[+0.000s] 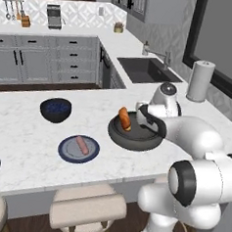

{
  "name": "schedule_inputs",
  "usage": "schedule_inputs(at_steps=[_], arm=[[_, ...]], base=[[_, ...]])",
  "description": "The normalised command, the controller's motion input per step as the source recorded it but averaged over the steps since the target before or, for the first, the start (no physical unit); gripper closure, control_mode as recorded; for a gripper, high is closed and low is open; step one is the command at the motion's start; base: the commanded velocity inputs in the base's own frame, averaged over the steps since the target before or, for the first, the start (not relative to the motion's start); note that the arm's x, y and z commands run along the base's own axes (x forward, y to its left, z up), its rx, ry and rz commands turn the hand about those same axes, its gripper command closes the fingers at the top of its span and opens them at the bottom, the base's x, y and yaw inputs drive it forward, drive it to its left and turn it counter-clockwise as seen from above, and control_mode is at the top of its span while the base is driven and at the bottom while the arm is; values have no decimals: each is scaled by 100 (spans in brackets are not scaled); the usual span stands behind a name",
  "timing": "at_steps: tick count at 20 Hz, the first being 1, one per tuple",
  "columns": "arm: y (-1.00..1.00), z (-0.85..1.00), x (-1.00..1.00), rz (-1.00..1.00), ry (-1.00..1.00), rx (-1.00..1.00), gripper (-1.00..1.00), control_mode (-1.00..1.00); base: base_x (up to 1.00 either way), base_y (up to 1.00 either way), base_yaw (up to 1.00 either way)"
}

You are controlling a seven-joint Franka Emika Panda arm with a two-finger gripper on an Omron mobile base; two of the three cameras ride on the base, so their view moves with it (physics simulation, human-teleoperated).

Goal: Place one bun and one sausage from the bowl on each plate.

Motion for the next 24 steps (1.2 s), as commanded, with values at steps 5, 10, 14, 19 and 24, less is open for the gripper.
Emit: schedule_inputs(at_steps=[5, 10, 14, 19, 24], arm=[[-31, -50, 18, 5, 2, -2, -100, -100], [29, -34, 38, -1, 6, -3, -100, -100], [22, -27, 67, 0, 15, -8, -100, -100], [-21, -29, 56, 0, 12, -1, -100, -100], [-27, -51, 20, 0, 4, 0, -100, -100]], base=[[0, 0, 0], [0, 0, 0], [0, 0, 0], [0, 0, 0], [0, 0, 0]])
